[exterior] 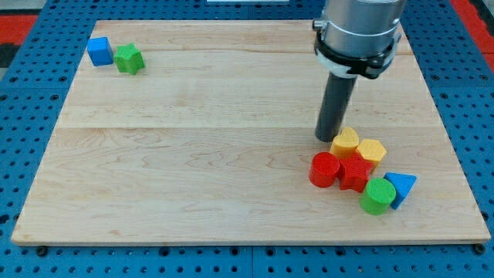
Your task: Push green star into yellow heart
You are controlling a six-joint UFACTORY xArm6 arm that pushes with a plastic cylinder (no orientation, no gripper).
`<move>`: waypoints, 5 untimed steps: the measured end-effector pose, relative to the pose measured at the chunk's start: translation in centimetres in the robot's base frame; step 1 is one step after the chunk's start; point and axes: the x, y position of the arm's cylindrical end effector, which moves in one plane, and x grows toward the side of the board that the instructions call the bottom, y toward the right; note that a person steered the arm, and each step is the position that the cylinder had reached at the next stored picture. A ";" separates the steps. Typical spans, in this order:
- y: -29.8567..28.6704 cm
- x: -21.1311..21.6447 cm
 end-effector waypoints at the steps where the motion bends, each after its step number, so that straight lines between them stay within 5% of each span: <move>1: -6.0 -6.8; 3: -14.7 -19.6; 5: -34.4 -25.7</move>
